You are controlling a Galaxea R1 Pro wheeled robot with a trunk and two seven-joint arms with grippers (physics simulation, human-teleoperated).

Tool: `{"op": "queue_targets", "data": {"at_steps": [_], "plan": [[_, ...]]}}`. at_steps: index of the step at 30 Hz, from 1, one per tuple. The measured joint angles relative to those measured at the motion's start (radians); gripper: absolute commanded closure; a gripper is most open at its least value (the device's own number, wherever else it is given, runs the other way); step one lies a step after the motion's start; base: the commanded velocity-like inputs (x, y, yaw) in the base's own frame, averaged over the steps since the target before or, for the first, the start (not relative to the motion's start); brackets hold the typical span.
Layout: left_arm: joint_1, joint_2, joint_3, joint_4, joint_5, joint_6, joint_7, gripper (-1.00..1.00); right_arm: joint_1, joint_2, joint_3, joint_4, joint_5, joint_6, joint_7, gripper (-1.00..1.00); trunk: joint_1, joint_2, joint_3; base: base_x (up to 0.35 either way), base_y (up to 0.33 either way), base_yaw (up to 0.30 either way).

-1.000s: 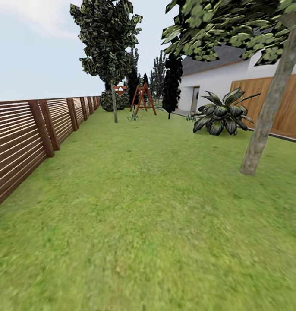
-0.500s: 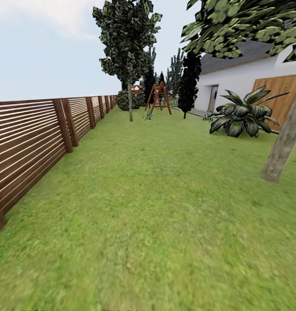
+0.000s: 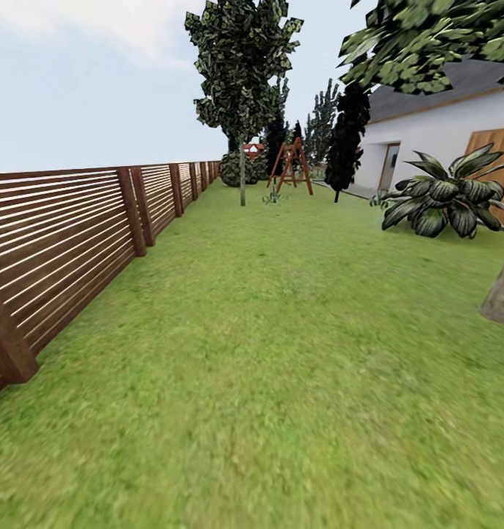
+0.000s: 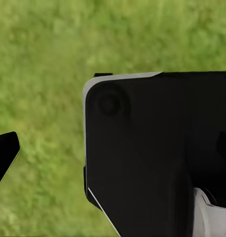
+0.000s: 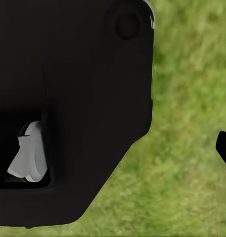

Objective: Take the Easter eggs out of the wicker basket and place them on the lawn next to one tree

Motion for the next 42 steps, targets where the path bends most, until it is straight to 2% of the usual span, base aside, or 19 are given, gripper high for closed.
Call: {"op": "queue_targets", "data": {"at_steps": [16,42], "plan": [[0.0,0.0,0.0,-0.001,0.0,-0.005,0.0,-1.0,0.0,-0.01,0.003,-0.006,0.005,0.001,0.0,-1.0,0.0,0.0,0.0,0.293,0.184,0.005],[0.0,0.0,-0.002,-0.001,0.0,-0.007,0.0,-1.0,0.0,-0.01,0.003,-0.006,0.005,0.001,0.0,-1.0,0.0,0.0,0.0,0.316,0.002,0.0]]}}
